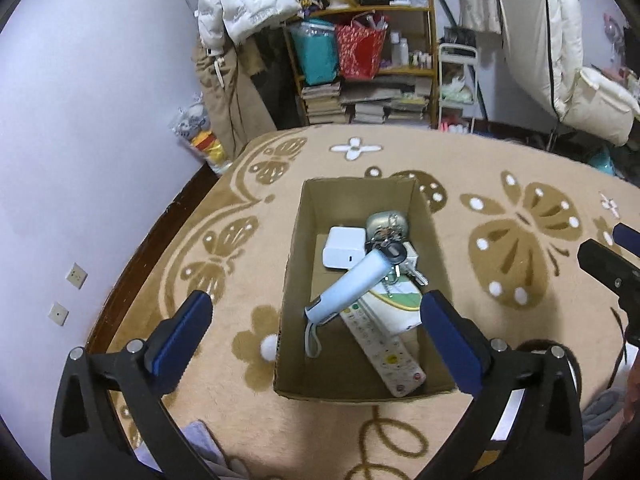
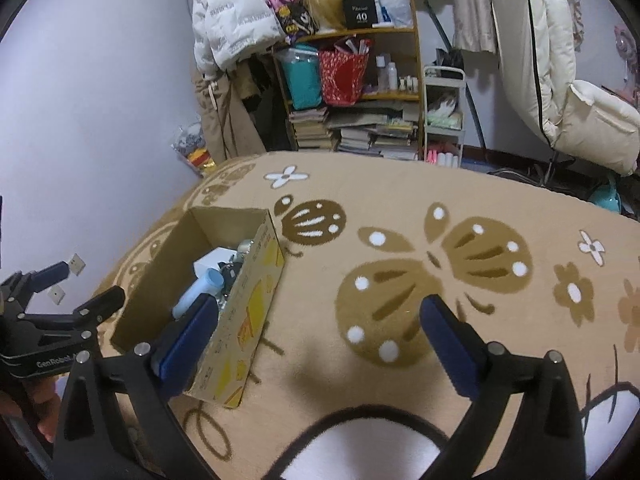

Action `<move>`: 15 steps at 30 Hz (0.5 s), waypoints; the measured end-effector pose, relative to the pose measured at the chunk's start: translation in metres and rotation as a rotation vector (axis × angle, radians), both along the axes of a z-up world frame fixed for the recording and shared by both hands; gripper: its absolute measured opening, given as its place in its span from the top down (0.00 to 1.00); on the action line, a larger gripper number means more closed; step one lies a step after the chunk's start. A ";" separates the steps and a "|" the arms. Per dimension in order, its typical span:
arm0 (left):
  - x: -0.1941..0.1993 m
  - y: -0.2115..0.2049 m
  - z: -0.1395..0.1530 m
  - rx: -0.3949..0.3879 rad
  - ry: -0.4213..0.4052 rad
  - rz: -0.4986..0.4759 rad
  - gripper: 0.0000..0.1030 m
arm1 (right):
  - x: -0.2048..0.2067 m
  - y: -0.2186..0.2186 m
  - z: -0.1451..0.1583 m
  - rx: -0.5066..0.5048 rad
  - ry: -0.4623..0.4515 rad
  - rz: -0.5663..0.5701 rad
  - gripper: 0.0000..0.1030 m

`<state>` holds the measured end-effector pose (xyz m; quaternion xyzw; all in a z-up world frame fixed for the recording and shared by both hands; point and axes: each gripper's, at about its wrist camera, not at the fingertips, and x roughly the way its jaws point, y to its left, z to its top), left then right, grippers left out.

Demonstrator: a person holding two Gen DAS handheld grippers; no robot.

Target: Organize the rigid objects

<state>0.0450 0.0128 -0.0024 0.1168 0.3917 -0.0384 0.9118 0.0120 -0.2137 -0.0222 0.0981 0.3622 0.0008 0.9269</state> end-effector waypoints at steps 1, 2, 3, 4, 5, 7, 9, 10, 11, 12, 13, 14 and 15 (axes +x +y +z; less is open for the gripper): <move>-0.004 0.000 0.003 -0.001 -0.016 0.002 0.00 | -0.004 -0.002 0.003 0.004 -0.009 0.003 0.00; -0.008 0.000 0.006 -0.003 -0.034 0.005 0.00 | -0.008 -0.002 0.005 0.004 -0.016 0.005 0.00; -0.011 0.000 0.008 -0.008 -0.044 0.007 0.00 | -0.011 -0.002 0.008 0.000 -0.024 0.004 0.00; -0.015 0.001 0.012 -0.023 -0.057 0.007 0.00 | -0.016 -0.003 0.011 -0.008 -0.038 0.002 0.00; -0.018 0.003 0.015 -0.035 -0.063 0.007 0.00 | -0.019 -0.002 0.012 -0.015 -0.048 0.000 0.00; -0.027 0.006 0.019 -0.061 -0.082 0.010 0.00 | -0.029 -0.002 0.017 -0.040 -0.079 -0.005 0.00; -0.035 0.008 0.023 -0.066 -0.110 0.009 0.00 | -0.038 -0.001 0.019 -0.056 -0.102 -0.008 0.00; -0.040 0.008 0.025 -0.064 -0.126 0.008 0.00 | -0.044 -0.001 0.020 -0.063 -0.117 -0.013 0.00; -0.044 0.008 0.026 -0.066 -0.139 0.006 0.00 | -0.048 -0.001 0.020 -0.066 -0.128 -0.017 0.00; -0.048 0.008 0.029 -0.070 -0.157 0.003 0.00 | -0.052 -0.001 0.020 -0.068 -0.139 -0.019 0.00; -0.052 0.009 0.031 -0.078 -0.175 0.003 0.00 | -0.056 -0.001 0.020 -0.070 -0.147 -0.022 0.00; -0.055 0.010 0.032 -0.084 -0.187 0.003 0.00 | -0.060 -0.001 0.020 -0.077 -0.151 -0.031 0.00; -0.058 0.010 0.034 -0.088 -0.197 0.002 0.00 | -0.064 0.000 0.019 -0.089 -0.157 -0.035 0.00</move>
